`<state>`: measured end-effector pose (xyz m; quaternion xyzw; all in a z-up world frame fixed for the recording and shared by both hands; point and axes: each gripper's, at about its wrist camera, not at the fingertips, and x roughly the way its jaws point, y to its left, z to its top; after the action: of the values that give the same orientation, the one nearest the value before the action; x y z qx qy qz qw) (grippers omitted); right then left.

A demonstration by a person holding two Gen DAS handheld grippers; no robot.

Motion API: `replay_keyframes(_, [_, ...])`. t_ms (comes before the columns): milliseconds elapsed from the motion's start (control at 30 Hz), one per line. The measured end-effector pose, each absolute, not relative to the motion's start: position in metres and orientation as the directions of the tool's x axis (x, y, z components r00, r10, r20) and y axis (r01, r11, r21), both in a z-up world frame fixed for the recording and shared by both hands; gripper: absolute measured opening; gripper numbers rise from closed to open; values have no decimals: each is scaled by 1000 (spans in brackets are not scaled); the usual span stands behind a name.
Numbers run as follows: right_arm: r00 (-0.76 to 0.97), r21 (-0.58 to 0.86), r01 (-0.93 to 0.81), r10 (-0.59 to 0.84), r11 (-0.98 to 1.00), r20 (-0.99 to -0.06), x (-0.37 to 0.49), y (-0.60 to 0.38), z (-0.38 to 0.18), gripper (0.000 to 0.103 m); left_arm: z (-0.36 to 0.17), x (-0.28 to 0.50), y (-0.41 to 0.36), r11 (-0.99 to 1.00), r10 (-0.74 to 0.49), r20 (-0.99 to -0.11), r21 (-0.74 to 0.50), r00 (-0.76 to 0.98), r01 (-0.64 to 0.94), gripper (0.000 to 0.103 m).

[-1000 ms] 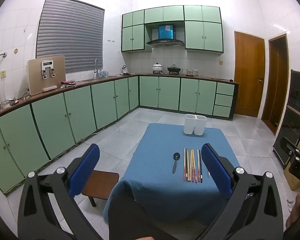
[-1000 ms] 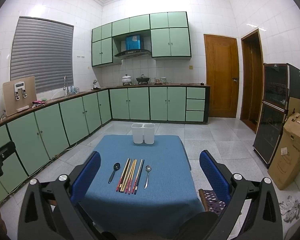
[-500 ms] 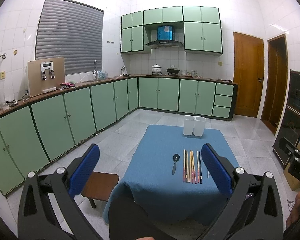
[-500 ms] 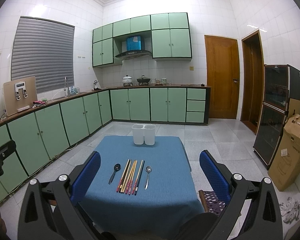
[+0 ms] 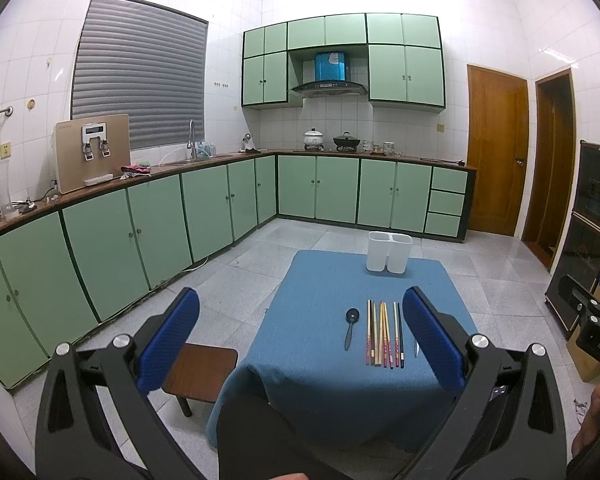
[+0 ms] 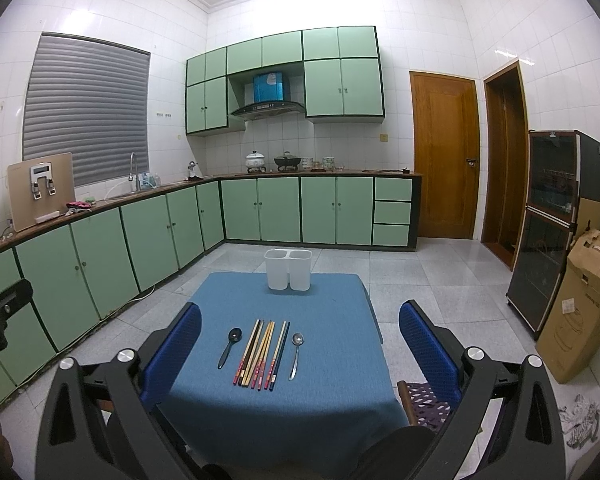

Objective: Organize utensils

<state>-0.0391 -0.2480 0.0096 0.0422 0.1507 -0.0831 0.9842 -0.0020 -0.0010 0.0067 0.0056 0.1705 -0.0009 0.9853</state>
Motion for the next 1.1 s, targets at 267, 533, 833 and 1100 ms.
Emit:
replay_keyframes(267, [940, 57, 173, -148, 983, -306, -41, -241, 19, 97, 6, -3, 0, 1000, -3, -339, 10, 941, 6, 98])
replay_keyframes(533, [939, 58, 174, -148, 983, -310, -41, -241, 17, 97, 5, -3, 0, 1000, -2, -339, 10, 941, 6, 98])
replay_keyframes(833, [939, 56, 174, -148, 983, -311, -39, -244, 14, 97, 6, -3, 0, 1000, -3, -339, 9, 941, 6, 98])
replay_keyframes(1100, [938, 56, 173, -147, 983, -314, -38, -244, 10, 97, 4, -3, 0, 1000, -3, -344, 8, 939, 7, 98])
